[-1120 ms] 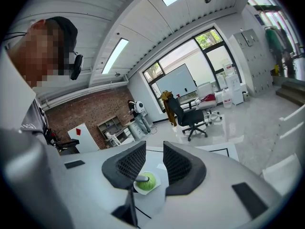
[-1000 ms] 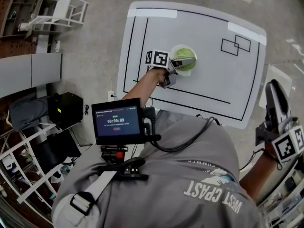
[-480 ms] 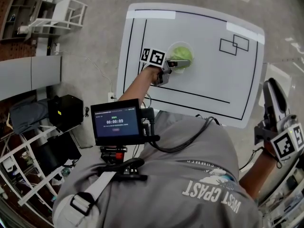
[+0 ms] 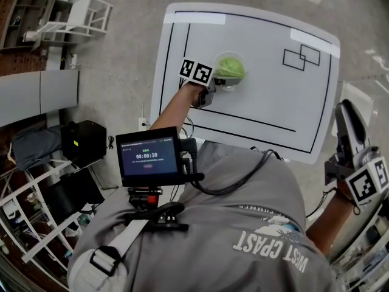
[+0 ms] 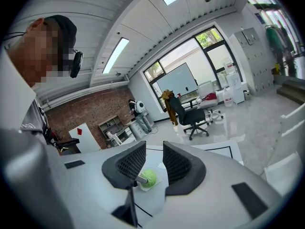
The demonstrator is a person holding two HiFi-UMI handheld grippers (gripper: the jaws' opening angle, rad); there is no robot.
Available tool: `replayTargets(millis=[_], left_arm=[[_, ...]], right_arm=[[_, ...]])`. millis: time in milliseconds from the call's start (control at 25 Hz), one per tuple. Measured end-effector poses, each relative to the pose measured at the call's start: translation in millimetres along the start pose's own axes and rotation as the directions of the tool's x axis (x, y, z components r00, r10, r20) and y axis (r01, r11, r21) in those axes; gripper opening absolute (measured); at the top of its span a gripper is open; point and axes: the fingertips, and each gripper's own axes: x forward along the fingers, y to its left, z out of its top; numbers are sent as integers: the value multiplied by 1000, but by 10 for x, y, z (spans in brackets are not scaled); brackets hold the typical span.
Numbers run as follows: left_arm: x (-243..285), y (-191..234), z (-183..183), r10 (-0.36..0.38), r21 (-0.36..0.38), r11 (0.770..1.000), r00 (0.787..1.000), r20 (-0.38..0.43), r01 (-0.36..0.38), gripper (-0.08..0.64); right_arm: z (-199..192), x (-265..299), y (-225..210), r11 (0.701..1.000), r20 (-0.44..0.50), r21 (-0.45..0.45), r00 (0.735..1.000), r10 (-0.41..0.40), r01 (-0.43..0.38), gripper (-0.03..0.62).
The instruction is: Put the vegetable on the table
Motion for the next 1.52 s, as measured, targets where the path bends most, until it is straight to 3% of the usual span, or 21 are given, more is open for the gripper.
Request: replayTargets(millis=[240,560,960,1320,1520], left_arm=[[-59,51,-4,20,-14,1000,1000,15,-19,358],[-123,106,-24,125,98,988,991,-48,-120,380],[-167,117,-79,182,172,971,980,-81,-166,386],[-179,172,-124,271,289,930,955,-121,-228,400],[-194,209,-133,278,290,928,953,-119,-235,405]], right_arm=[[-13,13,-22,1000,-5,4,1000,1,-1,98],[-58,39,4,1000,-7,6,1000,1,-1,98],[-159,69,-4,1000,-22,22,1000,0,0,98],[-301,146,-6,999,-43,37,999,1,1,98],[-390,194,-19,999,-58,52,998,2,1,98]])
